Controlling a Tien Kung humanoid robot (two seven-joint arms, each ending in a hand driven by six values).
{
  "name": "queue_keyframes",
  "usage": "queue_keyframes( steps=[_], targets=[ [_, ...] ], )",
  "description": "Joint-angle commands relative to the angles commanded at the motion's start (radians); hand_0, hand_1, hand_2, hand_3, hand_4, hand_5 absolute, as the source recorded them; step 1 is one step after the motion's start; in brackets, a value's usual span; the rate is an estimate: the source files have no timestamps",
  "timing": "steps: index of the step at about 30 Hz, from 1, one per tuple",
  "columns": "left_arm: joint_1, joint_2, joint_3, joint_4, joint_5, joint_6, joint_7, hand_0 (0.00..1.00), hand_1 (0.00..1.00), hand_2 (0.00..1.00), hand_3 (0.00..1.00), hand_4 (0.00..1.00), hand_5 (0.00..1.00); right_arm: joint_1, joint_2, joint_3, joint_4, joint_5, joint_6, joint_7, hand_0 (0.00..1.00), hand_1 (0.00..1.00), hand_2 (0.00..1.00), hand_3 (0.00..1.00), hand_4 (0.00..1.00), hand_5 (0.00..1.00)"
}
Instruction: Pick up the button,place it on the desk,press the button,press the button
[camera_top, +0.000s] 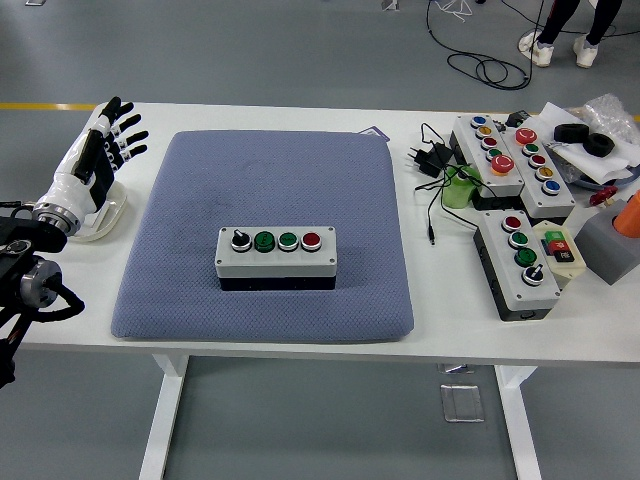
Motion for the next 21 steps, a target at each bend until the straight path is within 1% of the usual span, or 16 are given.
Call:
queue_keyframes(
  steps=[5, 21],
  targets=[
    [0.000, 0.002, 0.000, 0.002, -0.017, -0.009, -0.007, 0.846, 0.879, 0.952, 0.967, 0.733, 0.998, 0.001, 0.000, -0.003, 0.000, 0.001, 0.001, 0.000, 0.642, 0.438, 0.614, 0.562, 0.317, 0.215],
    [0.001, 0.011, -0.006, 0.004, -0.043, -0.009, -0.015, 0.854, 0.886, 0.952, 0.967, 0.733, 0.998, 0.003, -0.001, -0.002, 0.000, 0.001, 0.002, 0.000, 0.641, 0.438, 0.614, 0.562, 0.317, 0.214]
  ],
)
